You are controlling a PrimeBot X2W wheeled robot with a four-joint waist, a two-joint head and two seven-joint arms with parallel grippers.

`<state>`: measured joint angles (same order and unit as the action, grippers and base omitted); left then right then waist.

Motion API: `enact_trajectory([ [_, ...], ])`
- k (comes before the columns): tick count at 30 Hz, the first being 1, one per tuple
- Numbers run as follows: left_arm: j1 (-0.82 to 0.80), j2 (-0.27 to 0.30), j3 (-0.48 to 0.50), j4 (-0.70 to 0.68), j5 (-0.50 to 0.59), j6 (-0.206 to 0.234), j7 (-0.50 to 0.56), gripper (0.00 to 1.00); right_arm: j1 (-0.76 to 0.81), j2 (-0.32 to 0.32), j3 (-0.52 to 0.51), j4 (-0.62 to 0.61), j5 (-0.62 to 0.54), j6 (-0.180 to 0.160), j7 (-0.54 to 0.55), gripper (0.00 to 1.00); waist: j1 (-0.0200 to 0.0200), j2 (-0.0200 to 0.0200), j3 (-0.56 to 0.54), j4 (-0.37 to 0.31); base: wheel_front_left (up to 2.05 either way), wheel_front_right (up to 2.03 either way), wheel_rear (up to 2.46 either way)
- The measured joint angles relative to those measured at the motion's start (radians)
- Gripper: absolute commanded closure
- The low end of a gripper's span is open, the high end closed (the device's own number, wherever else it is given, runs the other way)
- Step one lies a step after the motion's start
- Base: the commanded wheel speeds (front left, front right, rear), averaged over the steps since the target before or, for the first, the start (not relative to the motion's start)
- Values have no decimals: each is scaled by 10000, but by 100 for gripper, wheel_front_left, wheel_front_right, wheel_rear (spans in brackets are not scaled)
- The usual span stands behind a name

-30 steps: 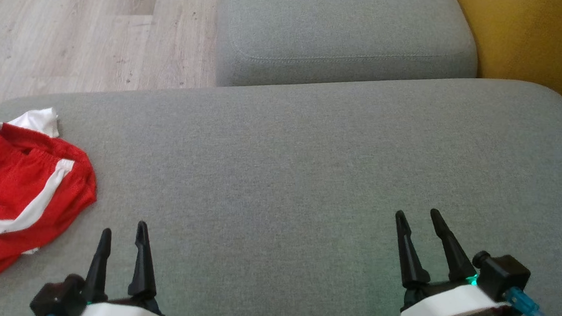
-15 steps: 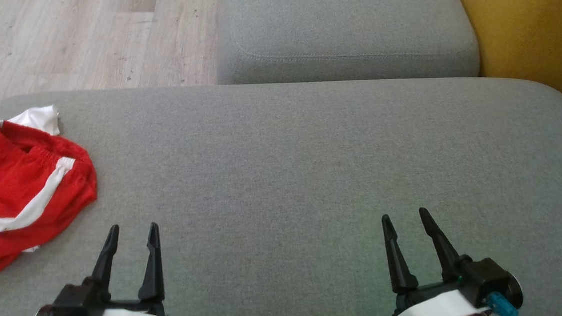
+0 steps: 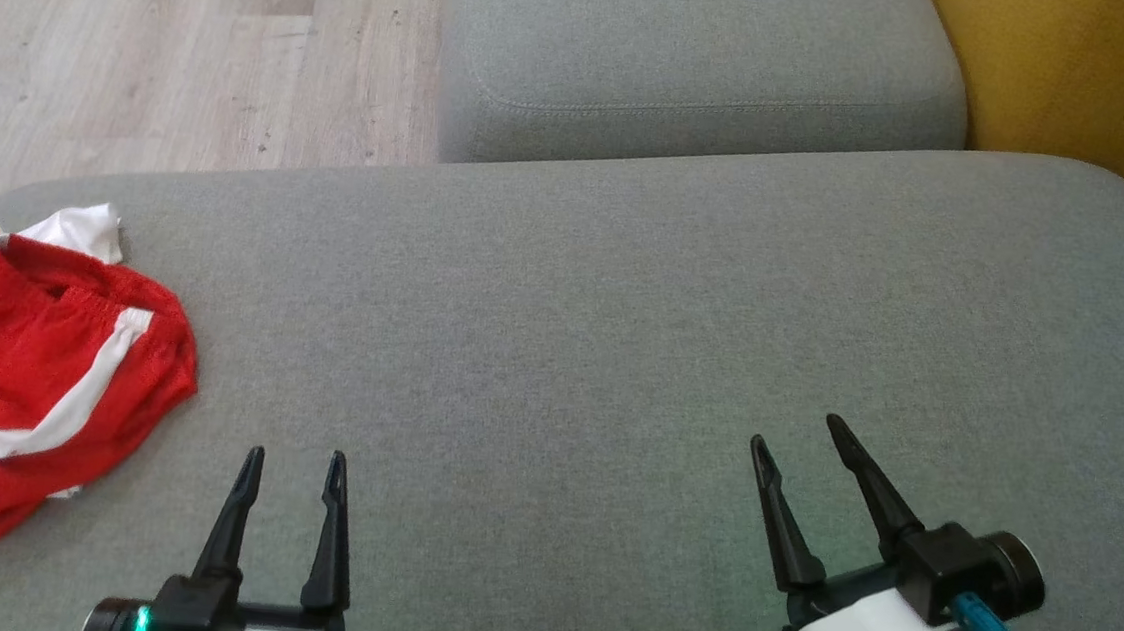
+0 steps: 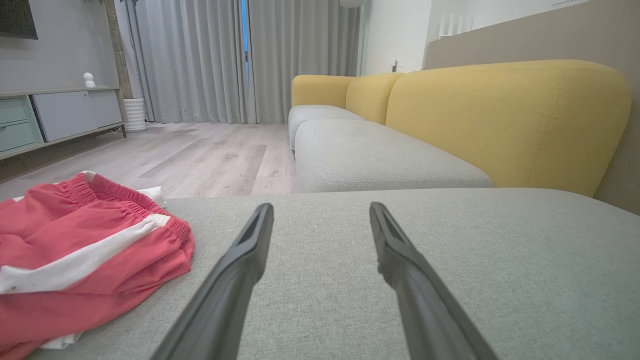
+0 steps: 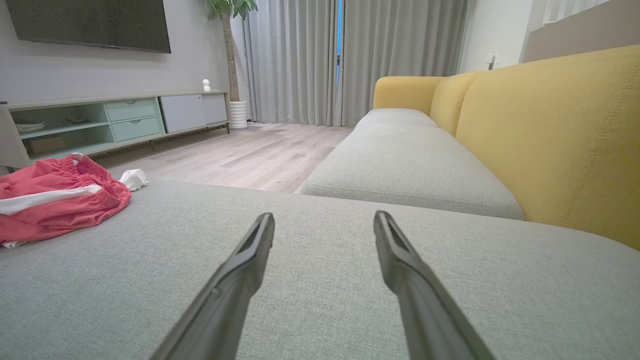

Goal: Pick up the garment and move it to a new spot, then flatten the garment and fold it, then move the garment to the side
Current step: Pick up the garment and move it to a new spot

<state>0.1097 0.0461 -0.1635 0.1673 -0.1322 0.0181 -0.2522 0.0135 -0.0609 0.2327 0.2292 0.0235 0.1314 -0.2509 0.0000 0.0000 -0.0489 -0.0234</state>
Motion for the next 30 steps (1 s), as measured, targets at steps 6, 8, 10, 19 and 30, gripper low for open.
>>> enact_trajectory([
  [6, 0, 2, -8, 111, -2, 8, 0, 0, 24, 12, -125, 21, 2, 0, 0, 0, 0, 0, -1, 83, 0, 0, 0],
  [8, 0, 2, -17, 163, -2, 8, 0, 0, 91, 23, -169, 23, 2, 0, 0, 0, 0, 0, -17, 150, 0, 0, 0],
  [10, 0, 2, -21, 211, -2, 8, 2, 0, 264, 33, -178, 44, 2, 0, 0, 0, 0, 0, -32, 259, 0, 0, 0],
  [19, -4, 6, -46, 276, 105, 10, 0, 0, 523, 92, -171, 48, 2, 0, 0, 0, 0, 0, -40, 1275, 0, 0, 0],
  [30, 70, 33, 485, 180, 341, 67, 0, 0, 619, 130, -109, 54, 33, 0, 0, 0, 0, 0, -26, 3726, 0, 0, 0],
])
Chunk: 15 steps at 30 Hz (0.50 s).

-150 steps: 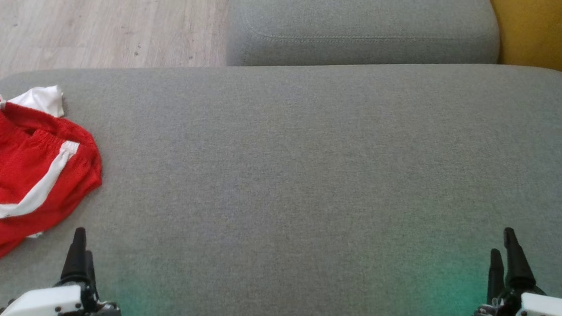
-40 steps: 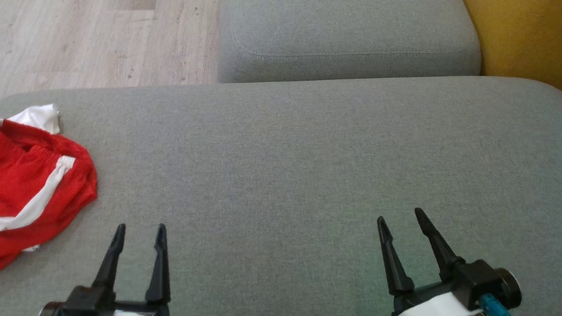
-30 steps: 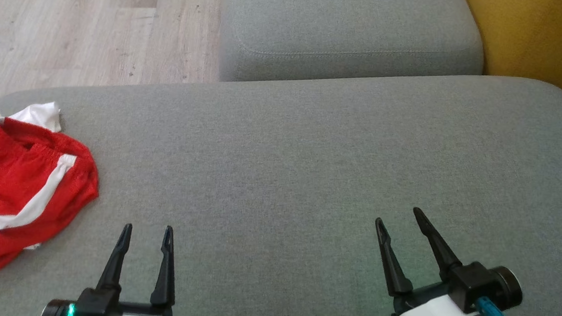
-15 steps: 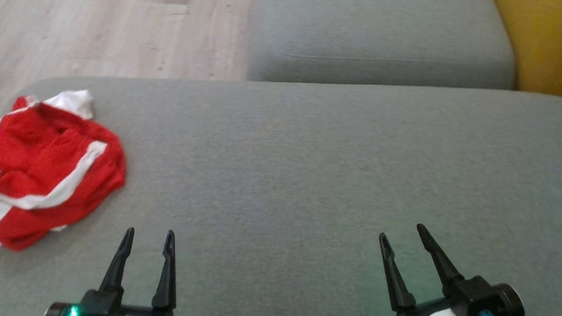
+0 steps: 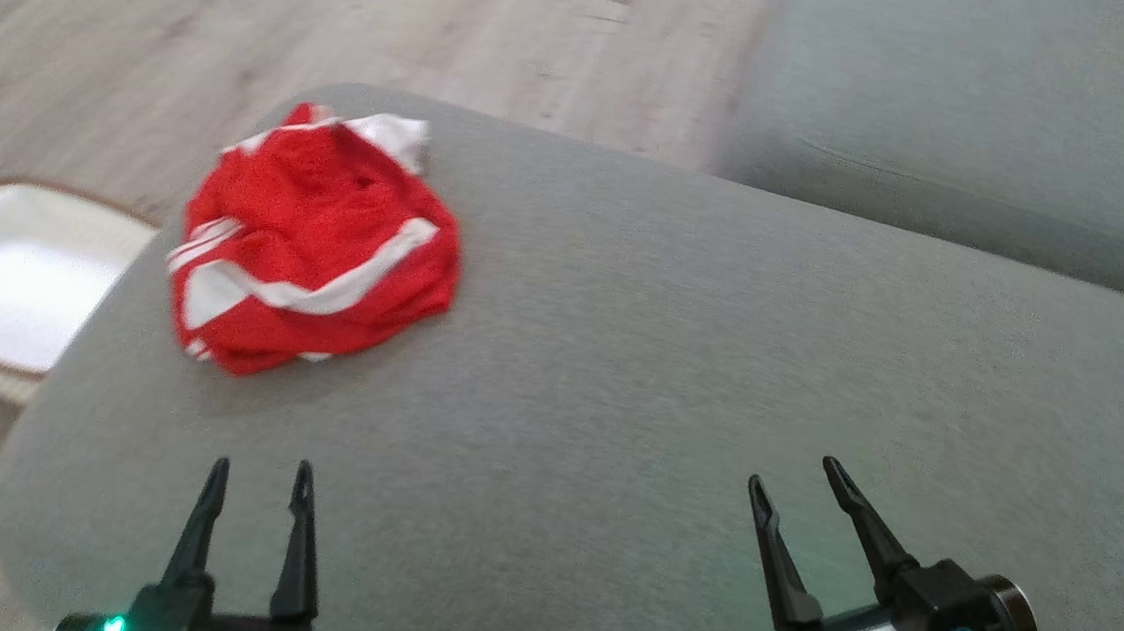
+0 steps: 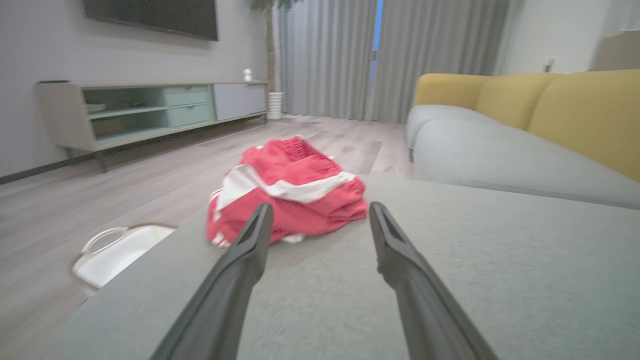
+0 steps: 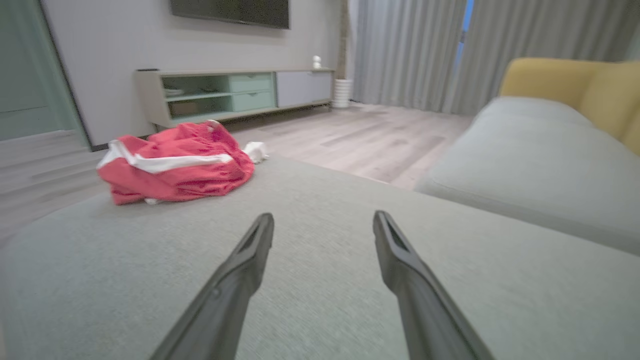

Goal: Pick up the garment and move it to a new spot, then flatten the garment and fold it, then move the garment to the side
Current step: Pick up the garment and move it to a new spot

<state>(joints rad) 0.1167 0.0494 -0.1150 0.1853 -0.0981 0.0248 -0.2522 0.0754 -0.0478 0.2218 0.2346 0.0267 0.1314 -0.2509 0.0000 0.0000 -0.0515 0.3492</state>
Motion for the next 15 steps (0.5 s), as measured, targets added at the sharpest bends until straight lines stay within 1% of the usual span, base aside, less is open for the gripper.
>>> enact_trajectory([
  [4, 320, 10, 349, -67, 113, -73, 0, 0, -3, 4, 151, 4, 140, 0, 0, 0, -1, 0, -21, 831, 0, 0, 0],
  [7, 550, 17, 571, -226, 111, -69, 0, 0, -49, 25, 355, 29, 159, 0, 0, 0, -1, 0, 41, 1238, 0, 0, 0],
  [13, 544, 15, 809, -416, 115, -38, 0, 0, -57, 21, 456, 130, 159, 0, 0, 0, 2, 0, 296, 1490, 0, 0, 0],
  [15, 446, 15, 832, -646, 330, -81, 0, 0, -56, 4, 433, 98, 157, 0, 0, 0, -1, 0, 417, 1525, 0, 0, 0],
])
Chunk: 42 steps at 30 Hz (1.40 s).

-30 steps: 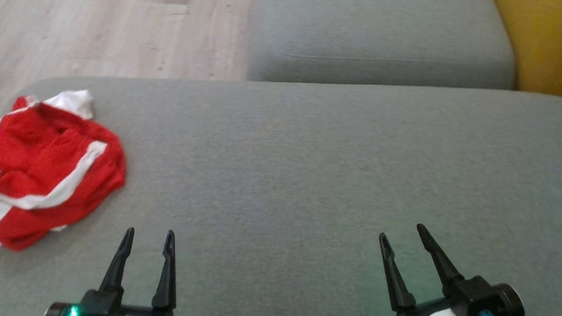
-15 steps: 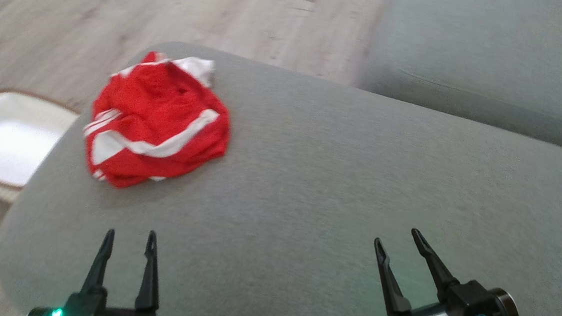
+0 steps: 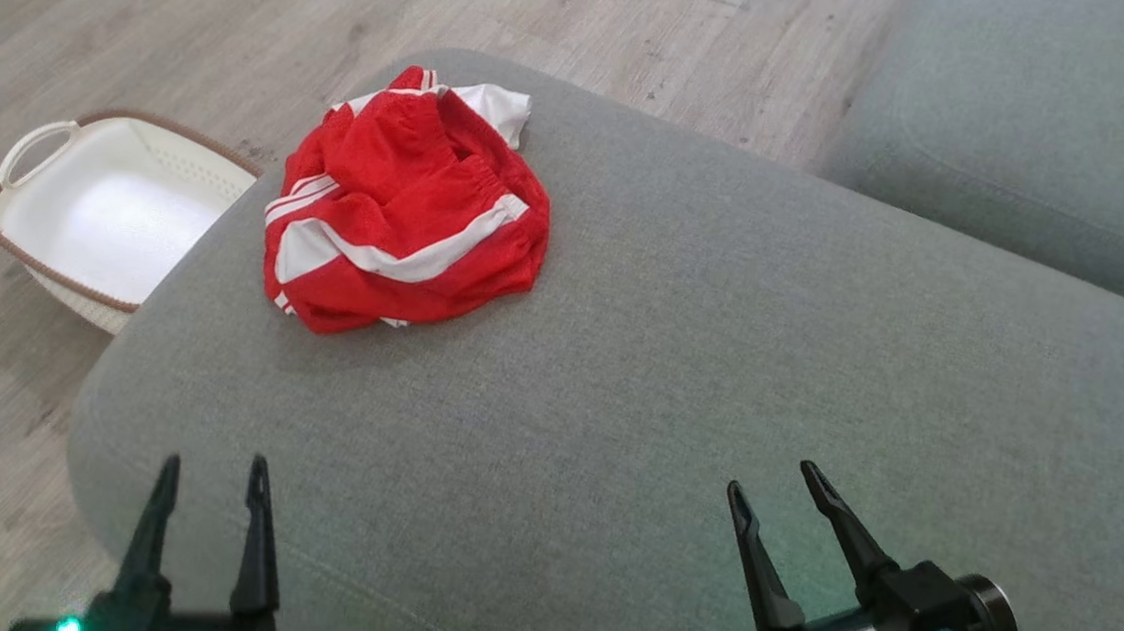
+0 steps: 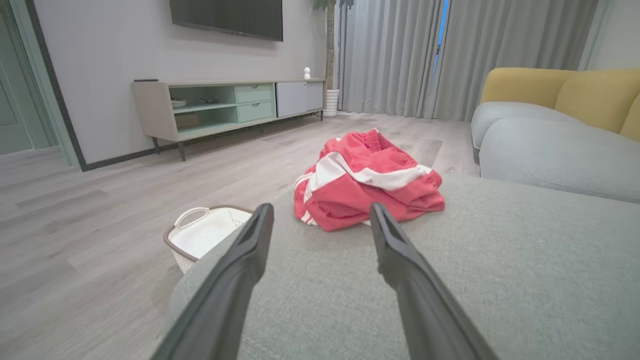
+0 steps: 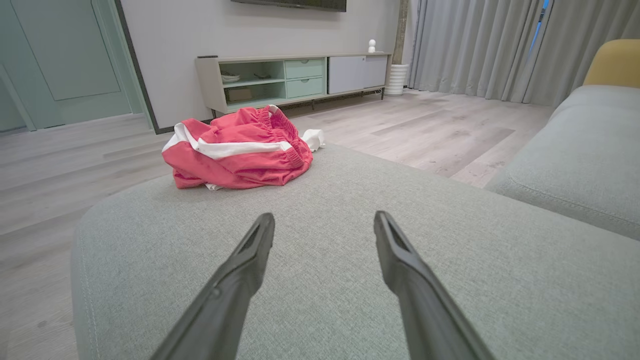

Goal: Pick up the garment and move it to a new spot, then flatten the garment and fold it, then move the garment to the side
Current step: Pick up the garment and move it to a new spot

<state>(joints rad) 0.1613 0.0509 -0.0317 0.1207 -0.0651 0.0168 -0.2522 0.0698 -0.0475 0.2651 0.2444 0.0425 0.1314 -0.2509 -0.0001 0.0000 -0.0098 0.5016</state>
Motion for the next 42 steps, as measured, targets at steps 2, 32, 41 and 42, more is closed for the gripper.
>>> enact_trajectory([
  [2, -365, 29, 86, -153, 35, -90, 0, 0, 4, -88, -13, -35, -35, 0, 0, 0, 1, 0, 177, 6, 0, 0, 0],
  [32, -12260, 943, -2853, 7992, -3716, -1492, 5488, 0, -1951, -3630, -1014, -2568, 17, 0, -98, 0, 2, -1, 5228, -781, 0, 0, 0],
  [41, -12060, 1114, -4057, 8169, -5252, -1492, 5250, 100, -2026, -3799, -1214, -2882, 15, 0, -104, 0, 1, -1, 5547, -898, 0, 0, 0],
  [42, -11981, 1168, -4301, 7935, -5505, -1492, 5053, 100, -2033, -3789, -1206, -2847, 17, 0, -104, 0, 1, -1, 5497, -901, 0, 0, 0],
])
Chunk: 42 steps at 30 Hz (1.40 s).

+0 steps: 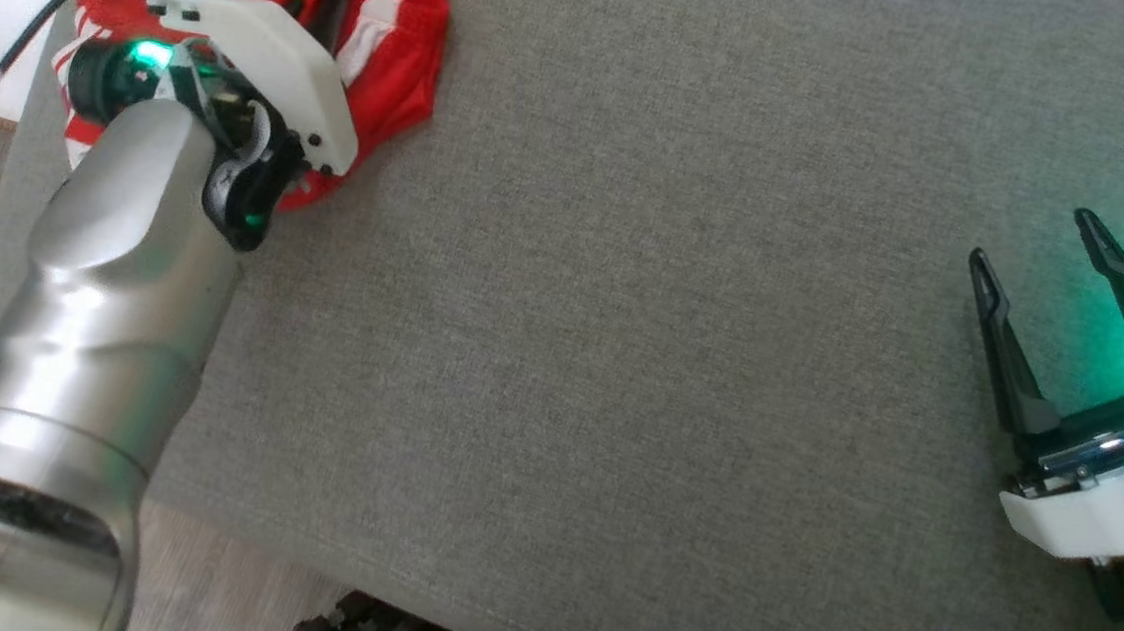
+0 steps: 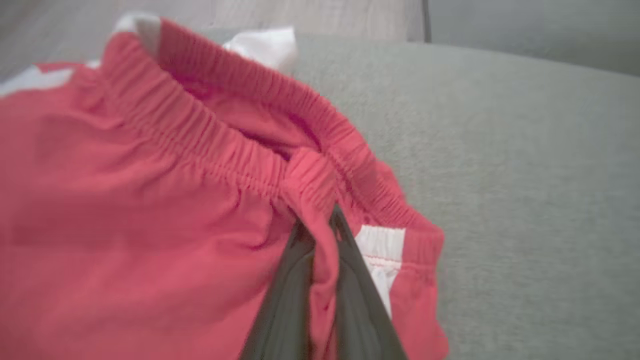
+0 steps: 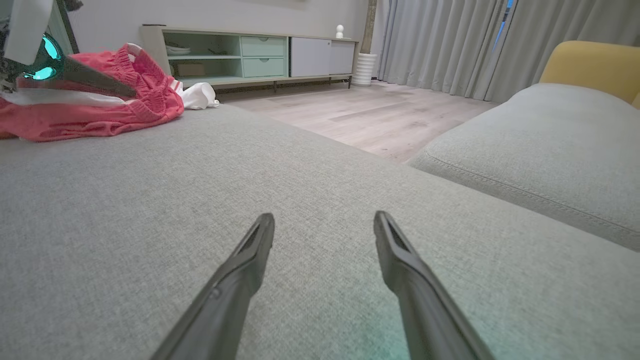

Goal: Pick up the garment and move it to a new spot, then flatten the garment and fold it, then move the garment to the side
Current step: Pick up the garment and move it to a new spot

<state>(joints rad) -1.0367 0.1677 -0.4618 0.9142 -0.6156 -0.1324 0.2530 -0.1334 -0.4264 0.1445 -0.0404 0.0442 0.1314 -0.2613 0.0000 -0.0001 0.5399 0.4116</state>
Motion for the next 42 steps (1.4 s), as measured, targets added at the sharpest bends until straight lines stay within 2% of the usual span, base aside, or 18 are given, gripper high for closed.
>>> enact_trajectory([
  [4, 103, 525, -633, -861, -1032, 0, -811, 100, -192, 288, 104, 372, 15, 0, 2, 0, 1, 0, -363, -111, 0, 0, 0],
  [9, 93, 1216, -911, -2232, -2759, 2, -1049, 100, -255, 1358, 426, 882, 115, 0, 4, 0, -1, 0, -1151, -462, 0, 0, 0],
  [14, -35, 2249, -1574, -3791, -2968, 2, -1689, 100, -257, 2299, 566, 1290, 267, 0, 6, 0, -2, 0, -1892, -1306, 0, 0, 0],
  [17, -139, 2380, -1745, -4217, -3001, 2, -1902, 100, -208, 2853, 520, 1536, 420, 0, 6, 0, -3, 0, -2347, -1944, 0, 0, 0],
  [19, -209, 2328, -1829, -4288, -2997, 8, -1927, 100, -139, 3179, 474, 1639, 552, 0, 8, 0, -3, 1, -2654, -2415, 0, 0, 0],
  [25, -271, 1850, -1814, -4276, -3076, 704, -1929, 100, 397, 3545, 401, 1768, 700, 0, 13, 0, -2, 1, -3450, -4044, 0, 0, 0],
  [26, -347, 1530, -1776, -4184, -3181, 993, -1927, 100, 504, 3574, 360, 1774, 702, 0, 15, 0, -2, 1, -3656, -4624, 0, 0, 0],
  [28, -478, 1225, -1722, -4017, -3336, 1218, -1927, 100, 516, 3607, 372, 1760, 704, 0, 15, 0, -2, 1, -3819, -5177, 0, 0, 0],
  [33, -668, 408, -1582, -3657, -3528, 1547, -2104, 100, 672, 3668, 339, 1707, 750, 0, 17, 0, -2, 1, -4087, -6415, 0, 0, 0],
  [38, -314, -121, -1854, -3237, -3528, 1609, -2410, 100, 674, 3676, 370, 1599, 1101, 0, 17, 0, -2, 1, -4090, -7097, 0, 0, 0],
  [42, 1206, -602, -1942, -2692, -3628, 1714, -3214, 100, 656, 3680, 376, 1501, 1271, 0, 17, 0, 0, 1, -3715, -7307, 0, 0, 0],
])
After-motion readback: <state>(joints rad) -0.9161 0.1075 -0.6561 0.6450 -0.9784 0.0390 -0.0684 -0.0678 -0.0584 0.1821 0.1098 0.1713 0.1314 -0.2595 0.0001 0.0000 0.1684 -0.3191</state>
